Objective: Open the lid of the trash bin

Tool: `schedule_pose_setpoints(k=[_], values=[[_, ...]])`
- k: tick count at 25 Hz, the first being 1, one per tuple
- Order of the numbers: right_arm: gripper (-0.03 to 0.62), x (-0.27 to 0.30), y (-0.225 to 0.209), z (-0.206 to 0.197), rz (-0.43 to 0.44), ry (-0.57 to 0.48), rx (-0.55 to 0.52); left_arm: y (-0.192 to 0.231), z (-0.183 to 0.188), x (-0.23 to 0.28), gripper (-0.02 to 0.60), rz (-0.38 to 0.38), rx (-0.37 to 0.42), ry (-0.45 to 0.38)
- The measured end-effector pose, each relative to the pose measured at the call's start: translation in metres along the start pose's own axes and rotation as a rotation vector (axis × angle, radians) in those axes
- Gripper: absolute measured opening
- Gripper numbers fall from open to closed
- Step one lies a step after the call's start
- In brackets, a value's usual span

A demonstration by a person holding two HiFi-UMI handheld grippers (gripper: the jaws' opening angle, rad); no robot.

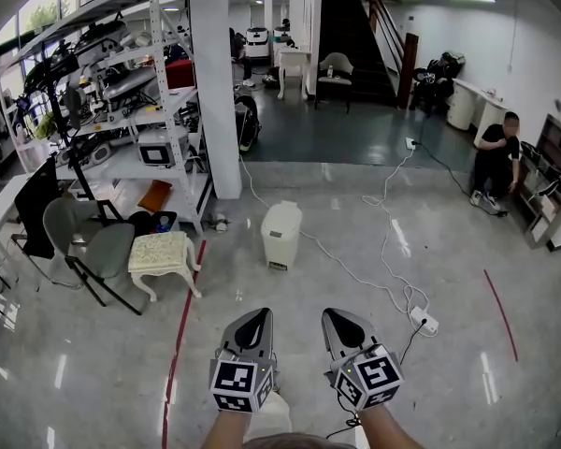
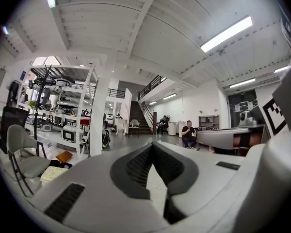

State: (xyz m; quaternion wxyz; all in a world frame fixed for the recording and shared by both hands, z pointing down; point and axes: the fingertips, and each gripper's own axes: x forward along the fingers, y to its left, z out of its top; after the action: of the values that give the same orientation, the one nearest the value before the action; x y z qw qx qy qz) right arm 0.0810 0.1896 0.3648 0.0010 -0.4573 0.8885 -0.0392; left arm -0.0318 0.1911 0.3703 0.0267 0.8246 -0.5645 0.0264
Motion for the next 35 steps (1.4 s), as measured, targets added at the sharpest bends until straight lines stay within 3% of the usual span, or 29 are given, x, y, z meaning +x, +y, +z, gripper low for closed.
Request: schedule_pose_setpoints(k=[24,35], values=[[0.032,0.124,-0.051,0.001,-0.004,0.012,0.037,0.078,0.006,0.111,-0.003,-0.011,-0.006,0.026],[0.032,0.184,-0.068,0.009,-0.036,0.014,0.048,0.121,0.015,0.164,-0.003,-0.052,-0.013,0.031]])
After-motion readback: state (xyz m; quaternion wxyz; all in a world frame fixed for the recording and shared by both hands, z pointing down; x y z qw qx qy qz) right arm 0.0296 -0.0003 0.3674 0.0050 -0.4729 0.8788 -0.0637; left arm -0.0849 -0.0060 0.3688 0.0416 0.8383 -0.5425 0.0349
